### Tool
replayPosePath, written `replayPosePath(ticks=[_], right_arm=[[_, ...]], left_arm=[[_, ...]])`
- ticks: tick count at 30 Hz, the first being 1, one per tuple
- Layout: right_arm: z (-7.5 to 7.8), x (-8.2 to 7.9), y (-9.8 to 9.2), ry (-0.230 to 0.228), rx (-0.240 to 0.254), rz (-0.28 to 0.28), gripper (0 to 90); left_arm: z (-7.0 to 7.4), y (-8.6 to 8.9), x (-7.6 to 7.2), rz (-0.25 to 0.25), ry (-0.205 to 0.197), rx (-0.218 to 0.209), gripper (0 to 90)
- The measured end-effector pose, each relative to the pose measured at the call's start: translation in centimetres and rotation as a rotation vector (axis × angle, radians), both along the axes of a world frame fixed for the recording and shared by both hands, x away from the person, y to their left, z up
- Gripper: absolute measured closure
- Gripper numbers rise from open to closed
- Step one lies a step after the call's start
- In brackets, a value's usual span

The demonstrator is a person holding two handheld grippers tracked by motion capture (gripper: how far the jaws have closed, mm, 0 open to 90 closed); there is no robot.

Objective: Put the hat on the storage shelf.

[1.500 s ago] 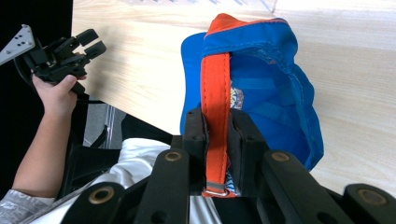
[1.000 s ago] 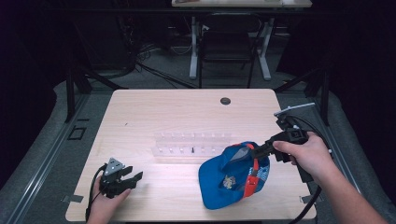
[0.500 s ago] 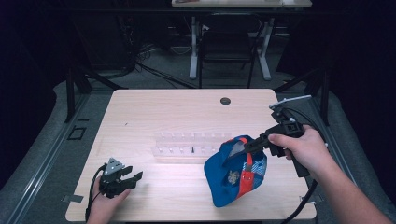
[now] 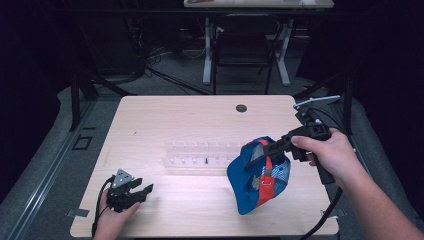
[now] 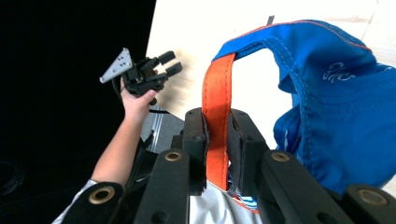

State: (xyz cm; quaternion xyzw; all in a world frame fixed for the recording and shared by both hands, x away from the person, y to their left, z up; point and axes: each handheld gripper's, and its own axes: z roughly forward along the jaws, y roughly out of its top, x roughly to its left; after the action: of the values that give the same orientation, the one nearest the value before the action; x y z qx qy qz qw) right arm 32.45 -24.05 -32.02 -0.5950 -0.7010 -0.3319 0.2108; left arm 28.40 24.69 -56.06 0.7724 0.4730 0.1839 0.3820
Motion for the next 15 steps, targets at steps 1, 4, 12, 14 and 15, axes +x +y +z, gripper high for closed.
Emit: replayPosePath(ticks=[1, 4, 12, 14, 15], right_arm=[[0.1, 0.0, -0.1, -0.003, 0.007, -0.004, 78.4], [0.3, 0.1, 0.0, -0.015, 0.021, -0.011, 78.3], [1.1, 0.6, 0.4, -0.027, 0.038, -0.006, 78.4], [1.5, 0.8, 0.7, -0.032, 0.040, -0.008, 78.4], [1.5, 0.8, 0.7, -0.032, 0.040, -0.008, 78.4]], left_arm=[[0.0, 0.0, 0.0, 0.001, 0.000, -0.003, 48.1], [0.0, 0.0, 0.0, -0.003, -0.001, 0.002, 48.1], [0.0, 0.0, 0.0, -0.004, 0.000, 0.002, 48.1], [0.0, 0.0, 0.0, -0.005, -0.001, 0.002, 48.1], [0.0, 0.0, 0.0, -0.005, -0.001, 0.002, 48.1]])
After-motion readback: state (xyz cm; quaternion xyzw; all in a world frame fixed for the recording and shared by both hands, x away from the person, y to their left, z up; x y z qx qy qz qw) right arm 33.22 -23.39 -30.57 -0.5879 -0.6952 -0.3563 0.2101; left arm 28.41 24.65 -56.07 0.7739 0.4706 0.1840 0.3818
